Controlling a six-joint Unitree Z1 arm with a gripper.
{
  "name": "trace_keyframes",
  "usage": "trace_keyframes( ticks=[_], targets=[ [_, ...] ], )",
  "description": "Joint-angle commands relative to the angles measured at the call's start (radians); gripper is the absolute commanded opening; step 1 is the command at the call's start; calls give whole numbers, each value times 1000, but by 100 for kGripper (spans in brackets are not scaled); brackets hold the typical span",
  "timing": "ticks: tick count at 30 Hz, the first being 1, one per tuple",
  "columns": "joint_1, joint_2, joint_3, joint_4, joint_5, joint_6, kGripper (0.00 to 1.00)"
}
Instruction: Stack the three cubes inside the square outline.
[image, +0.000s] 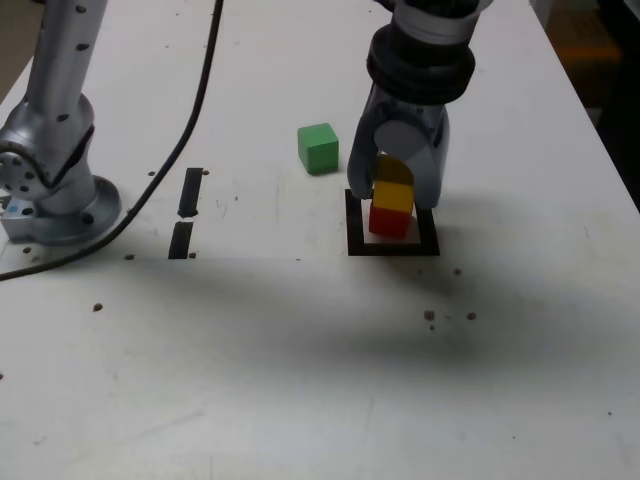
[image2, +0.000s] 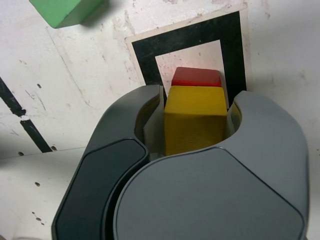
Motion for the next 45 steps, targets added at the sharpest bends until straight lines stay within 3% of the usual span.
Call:
trace_keyframes(
  ticks=[1, 6, 9, 15, 23, 28, 31, 39, 45],
  targets=[
    [4, -1, 2, 5, 4, 1, 30],
    [12, -1, 9, 10, 11, 2, 40],
    [13, -1, 9, 8, 10, 3, 51],
    [13, -28, 8, 18, 39, -9, 96],
    [14, -147, 52, 65, 73, -52, 100],
    [74, -320, 219, 99, 125, -132, 100],
    [139, -368, 322, 81, 131, -170, 100],
    [255, -345, 429, -75, 126, -188, 100],
    [296, -251, 439, -140, 95, -153, 98]
  ],
)
